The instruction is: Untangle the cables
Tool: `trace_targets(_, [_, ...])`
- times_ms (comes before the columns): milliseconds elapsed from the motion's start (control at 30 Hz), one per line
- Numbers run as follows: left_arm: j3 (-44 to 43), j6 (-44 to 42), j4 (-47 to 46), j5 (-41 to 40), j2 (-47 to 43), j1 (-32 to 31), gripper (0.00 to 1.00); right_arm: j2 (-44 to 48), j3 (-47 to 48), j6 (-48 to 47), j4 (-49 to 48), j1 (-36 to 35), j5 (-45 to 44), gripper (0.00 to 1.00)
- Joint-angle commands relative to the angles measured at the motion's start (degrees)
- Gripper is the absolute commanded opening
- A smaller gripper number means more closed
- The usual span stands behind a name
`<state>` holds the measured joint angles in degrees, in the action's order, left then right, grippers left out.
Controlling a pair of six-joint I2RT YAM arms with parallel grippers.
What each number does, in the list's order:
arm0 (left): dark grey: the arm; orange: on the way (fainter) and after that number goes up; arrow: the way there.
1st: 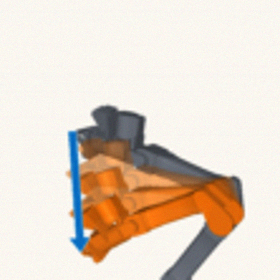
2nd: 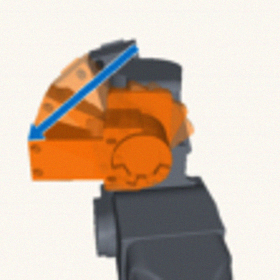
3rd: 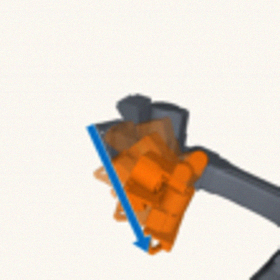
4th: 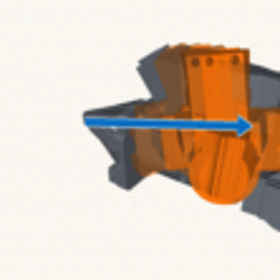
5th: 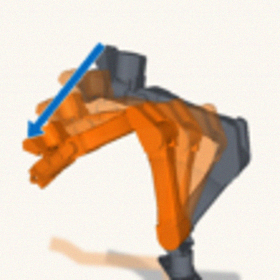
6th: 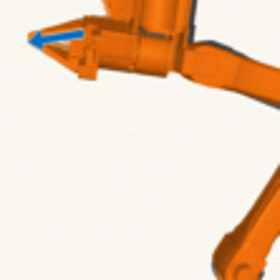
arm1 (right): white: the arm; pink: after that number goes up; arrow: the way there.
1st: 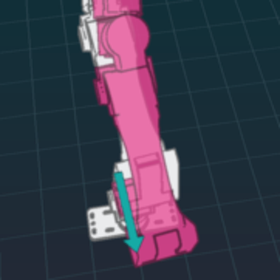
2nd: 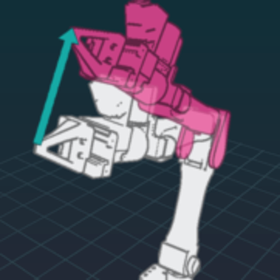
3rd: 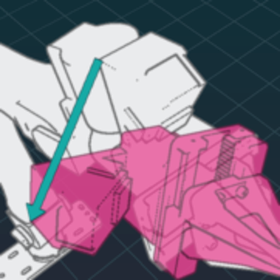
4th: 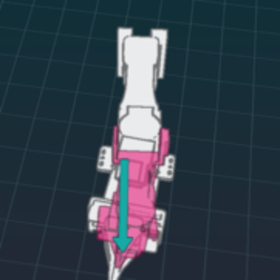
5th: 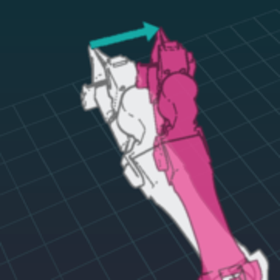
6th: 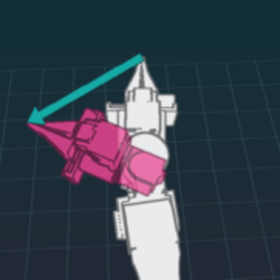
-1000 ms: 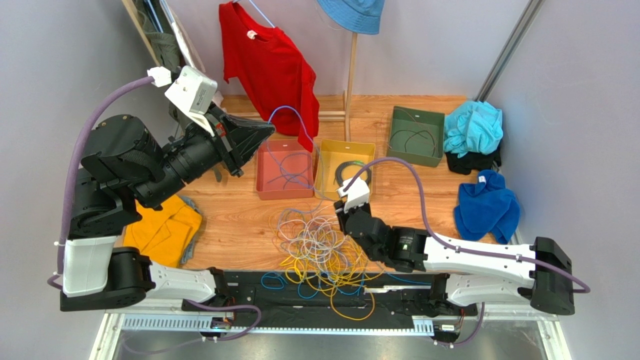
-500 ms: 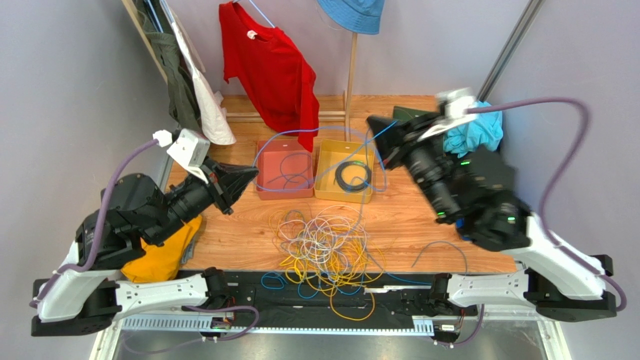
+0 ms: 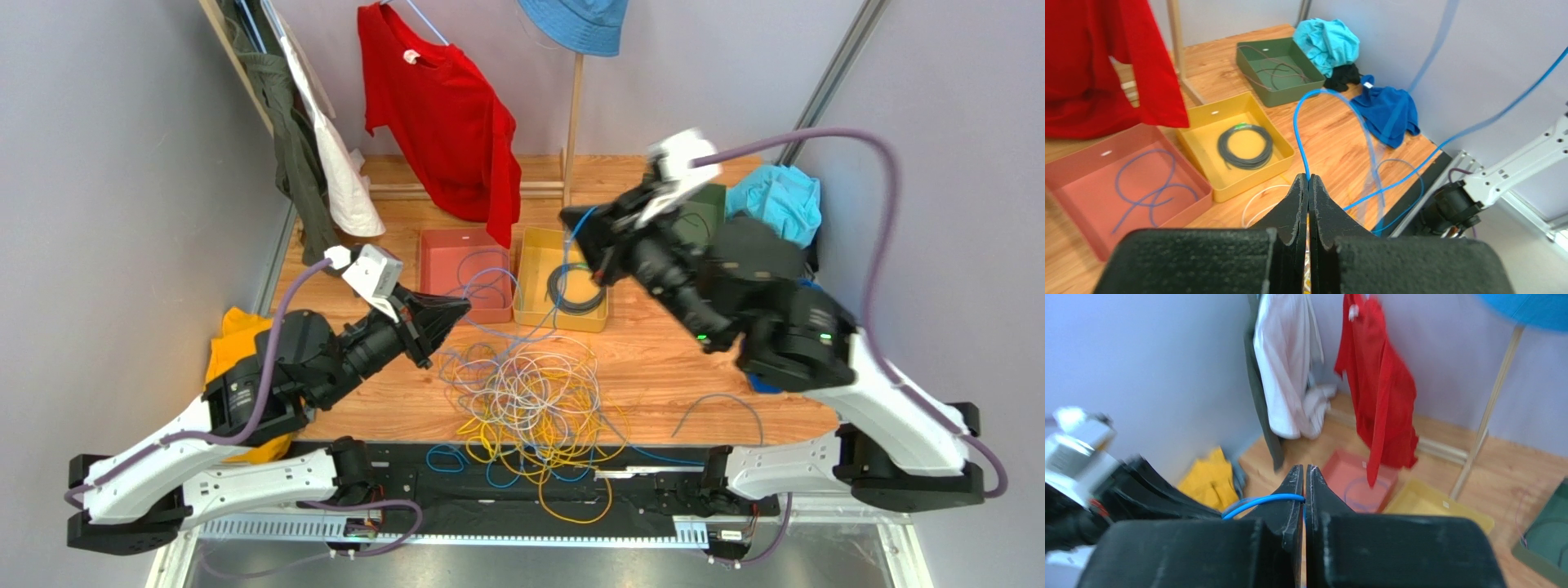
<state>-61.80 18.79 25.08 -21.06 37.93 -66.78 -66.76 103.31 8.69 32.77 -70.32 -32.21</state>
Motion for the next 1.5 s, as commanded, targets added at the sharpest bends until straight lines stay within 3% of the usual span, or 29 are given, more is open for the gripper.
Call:
trace_targets(0, [0.6,1.5,-7.1,5.0,2.9,-0.1,0.03,-2.1,-4.9,2.6,4.1,-0.2,2.8,0.00])
trace_targets(200, [5.3,0.6,-14.7,10.7,2.5,-0.1,0.41,-4.4,-6.3,5.2,4.1,-0.1,7.6,0.00])
trace_targets(300, [7.1,0.2,-17.8,12.5,2.2,-0.1,0.50,-5.2,-6.4,6.8,4.1,-0.2,10.5,0.00])
trace_targets(533, [10.6,0.2,-21.9,12.4,1.1,-0.2,0.63,-5.0,-7.0,9.7,3.3,-0.1,15.3,0.00])
trace_targets(700, [14.6,0.9,-23.2,9.4,-2.2,-0.2,0.66,-4.4,-7.3,9.5,3.4,-0.1,13.8,0.00])
trace_targets(767, [16.8,1.9,-20.7,5.0,-5.8,-0.1,0.66,-3.7,-7.4,9.0,3.5,-0.1,12.6,0.00])
trace_targets(933, [22.1,8.6,-10.8,-10.5,-18.1,-0.1,0.78,-2.8,-7.3,7.7,4.4,-0.2,10.4,0.00])
trace_targets(1033, [23.6,10.5,-5.2,-13.9,-22.3,-0.2,0.82,-2.8,-7.2,7.3,4.5,-0.1,9.9,0.00])
trace_targets(1100, [25.0,9.3,-7.3,-11.1,-23.5,-0.2,0.83,-3.2,-7.0,7.1,4.3,-0.1,10.0,0.00])
trace_targets(1167, [27.8,6.2,-11.9,-3.2,-24.5,-0.2,0.84,-3.5,-7.0,7.1,4.1,-0.1,10.0,0.00])
trace_targets(1267, [31.7,1.9,-23.6,7.0,-23.7,-0.2,0.85,-4.7,-6.5,7.3,3.8,-0.1,10.2,0.00])
trace_targets(1333, [33.2,-0.2,-31.7,12.3,-21.3,-0.1,0.88,-5.4,-6.2,7.4,3.8,-0.1,10.6,0.00])
trace_targets(1467, [33.1,-1.6,-36.5,16.7,-14.6,-0.2,0.89,-6.3,-5.7,7.4,3.9,-0.1,10.6,0.00])
